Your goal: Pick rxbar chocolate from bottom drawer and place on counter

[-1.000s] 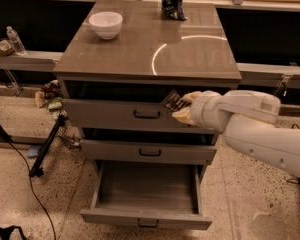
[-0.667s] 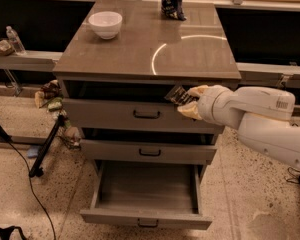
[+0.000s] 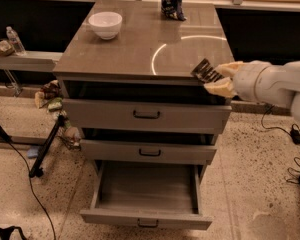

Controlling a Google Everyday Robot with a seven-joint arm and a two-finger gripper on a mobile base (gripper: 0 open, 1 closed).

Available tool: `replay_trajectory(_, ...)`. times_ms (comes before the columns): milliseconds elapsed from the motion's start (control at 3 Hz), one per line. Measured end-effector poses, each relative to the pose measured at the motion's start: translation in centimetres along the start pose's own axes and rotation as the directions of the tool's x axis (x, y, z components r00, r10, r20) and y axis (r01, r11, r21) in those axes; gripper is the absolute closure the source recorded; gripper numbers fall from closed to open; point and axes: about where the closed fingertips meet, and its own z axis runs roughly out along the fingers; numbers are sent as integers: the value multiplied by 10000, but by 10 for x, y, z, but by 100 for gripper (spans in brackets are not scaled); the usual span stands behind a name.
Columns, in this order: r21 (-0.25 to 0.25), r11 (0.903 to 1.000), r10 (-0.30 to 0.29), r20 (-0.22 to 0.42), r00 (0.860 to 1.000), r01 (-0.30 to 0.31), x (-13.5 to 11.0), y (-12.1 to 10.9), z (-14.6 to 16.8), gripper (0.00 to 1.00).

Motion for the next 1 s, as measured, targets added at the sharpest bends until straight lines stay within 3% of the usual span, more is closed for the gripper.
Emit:
replay_trajectory(333, -438, 9986, -278, 488, 9984, 299, -31, -41, -20, 100)
replay_trajectory(667, -852, 9944, -578, 618, 9964, 630, -54, -59, -3, 100)
replay_trajectory(1000, -989, 9906, -883, 609, 9942, 941, -64, -71, 45, 100)
